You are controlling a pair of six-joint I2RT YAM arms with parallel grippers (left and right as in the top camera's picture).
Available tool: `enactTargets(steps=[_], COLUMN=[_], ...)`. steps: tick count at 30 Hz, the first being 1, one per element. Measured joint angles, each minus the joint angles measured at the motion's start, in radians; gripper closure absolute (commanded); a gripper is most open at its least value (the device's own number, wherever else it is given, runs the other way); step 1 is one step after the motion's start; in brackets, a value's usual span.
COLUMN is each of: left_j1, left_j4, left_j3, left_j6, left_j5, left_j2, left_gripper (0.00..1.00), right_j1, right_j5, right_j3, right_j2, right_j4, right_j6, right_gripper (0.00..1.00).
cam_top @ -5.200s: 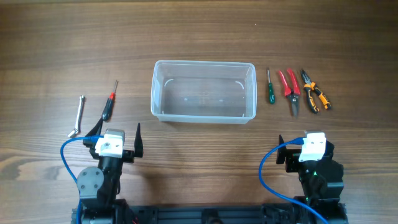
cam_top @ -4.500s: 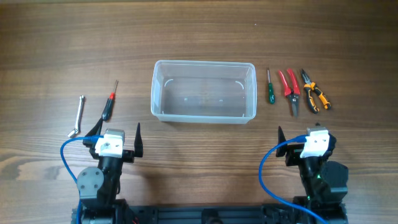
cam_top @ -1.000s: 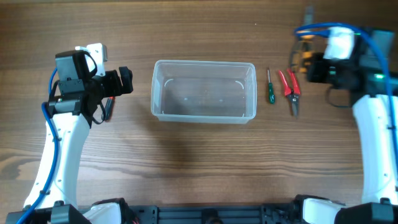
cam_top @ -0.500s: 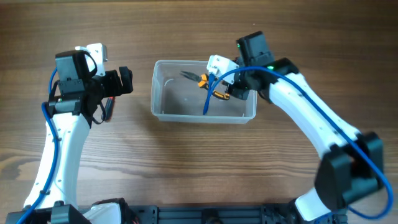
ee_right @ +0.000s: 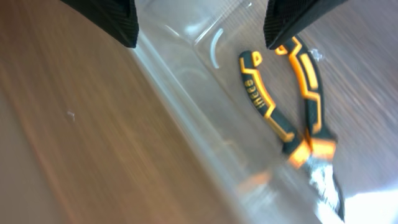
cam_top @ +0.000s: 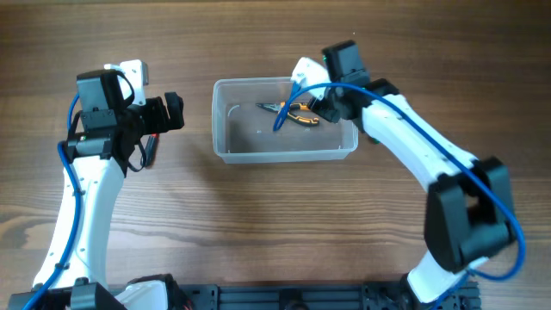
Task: Pack container
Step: 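Move the right gripper to the red-handled shears and grasp them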
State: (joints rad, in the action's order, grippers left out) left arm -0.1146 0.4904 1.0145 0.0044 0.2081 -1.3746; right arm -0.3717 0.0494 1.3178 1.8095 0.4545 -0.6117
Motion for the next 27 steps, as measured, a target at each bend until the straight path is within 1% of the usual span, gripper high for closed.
enactTargets(steps=[1, 2, 4, 6, 8, 9, 12, 13, 14, 16, 21, 27], left_j1=[0.000, 0.000, 0.000, 0.000, 0.000, 0.000, 0.000, 0.000, 0.000, 0.000, 0.000, 0.000], left_j4=[-0.001, 0.000, 0.000, 0.000, 0.000, 0.000, 0.000, 0.000, 0.000, 0.000, 0.000, 0.000], left_j3=[0.000, 0.000, 0.000, 0.000, 0.000, 0.000, 0.000, 0.000, 0.000, 0.000, 0.000, 0.000], left_j6=[0.000, 0.000, 0.000, 0.000, 0.000, 0.000, 0.000, 0.000, 0.000, 0.000, 0.000, 0.000], left_j5=[0.000, 0.000, 0.000, 0.000, 0.000, 0.000, 0.000, 0.000, 0.000, 0.000, 0.000, 0.000], left_j2=[0.000, 0.000, 0.000, 0.000, 0.000, 0.000, 0.000, 0.000, 0.000, 0.000, 0.000, 0.000], left_gripper=[0.00, 0.00, 0.00, 0.00, 0.00, 0.00, 0.00, 0.00, 0.00, 0.00, 0.00, 0.00], right_j1=[0.015, 0.036, 0.128, 0.209, 0.280, 0.311, 0.390, 0.413, 0.425, 0.429, 0.428, 0.428], right_j5=[0.002, 0.001, -0.007, -0.015, -0.019, -0.023, -0.061, -0.086, -0.102, -0.123, -0.139, -0.139], right_j3=[0.000, 0.001, 0.007, 0.016, 0.015, 0.015, 0.015, 0.015, 0.015, 0.015, 0.015, 0.014], right_j2=[-0.053, -0.101, -0.223, -0.246, -0.219, -0.199, -0.113, -0.073, -0.041, 0.014, 0.123, 0.195], right_j4=[0.031, 0.061, 0.164, 0.266, 0.336, 0.346, 0.357, 0.362, 0.362, 0.362, 0.349, 0.224], right_j6=[0.100, 0.179, 0.373, 0.472, 0.529, 0.542, 0.565, 0.570, 0.574, 0.578, 0.574, 0.565], right_gripper=[0.25, 0.23, 0.25, 0.25, 0.25, 0.25, 0.35, 0.37, 0.41, 0.44, 0.44, 0.45])
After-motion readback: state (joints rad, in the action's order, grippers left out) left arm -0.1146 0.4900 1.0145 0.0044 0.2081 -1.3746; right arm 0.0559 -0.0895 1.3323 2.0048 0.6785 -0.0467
